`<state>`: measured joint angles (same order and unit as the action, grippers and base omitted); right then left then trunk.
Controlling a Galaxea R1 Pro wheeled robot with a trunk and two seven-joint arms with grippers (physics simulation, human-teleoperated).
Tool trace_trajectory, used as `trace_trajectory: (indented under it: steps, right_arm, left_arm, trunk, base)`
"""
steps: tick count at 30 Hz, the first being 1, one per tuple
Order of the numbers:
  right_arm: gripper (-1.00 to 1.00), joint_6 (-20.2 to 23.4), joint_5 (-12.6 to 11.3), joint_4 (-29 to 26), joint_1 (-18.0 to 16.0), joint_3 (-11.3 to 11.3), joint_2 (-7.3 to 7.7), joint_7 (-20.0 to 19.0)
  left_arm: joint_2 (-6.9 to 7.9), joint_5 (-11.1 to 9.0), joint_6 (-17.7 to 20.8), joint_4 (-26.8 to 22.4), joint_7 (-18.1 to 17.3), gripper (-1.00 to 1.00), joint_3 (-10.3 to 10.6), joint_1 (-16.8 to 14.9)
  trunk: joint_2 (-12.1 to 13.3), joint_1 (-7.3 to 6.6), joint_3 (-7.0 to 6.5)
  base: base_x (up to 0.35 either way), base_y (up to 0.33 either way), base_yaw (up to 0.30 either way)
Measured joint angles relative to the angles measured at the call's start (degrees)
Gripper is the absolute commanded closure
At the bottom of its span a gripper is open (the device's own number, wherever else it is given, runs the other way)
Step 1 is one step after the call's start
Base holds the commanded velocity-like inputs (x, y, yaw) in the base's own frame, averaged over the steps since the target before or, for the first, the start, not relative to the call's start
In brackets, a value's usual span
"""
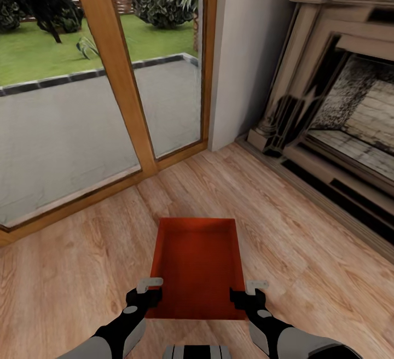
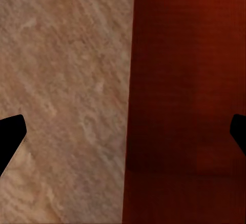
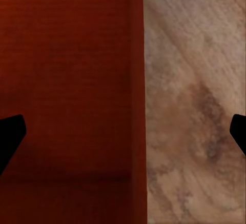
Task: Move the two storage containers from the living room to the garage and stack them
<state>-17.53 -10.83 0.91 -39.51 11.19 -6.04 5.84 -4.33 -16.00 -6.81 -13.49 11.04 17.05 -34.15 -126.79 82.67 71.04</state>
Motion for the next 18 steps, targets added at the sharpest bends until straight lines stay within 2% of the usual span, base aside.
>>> trace_trajectory:
  steps: [18]
  right_arm:
    - [-1.00,-0.1,0.7,0.0,0.0,0.0,0.12,0.0]
  left_arm:
    - [0.01,0.0,0.0,0.0,0.1,-1.00,0.0,0.0]
  trunk:
    - [0.0,0.01,0.00]
  base:
    - [0.009,0.000,0.000]
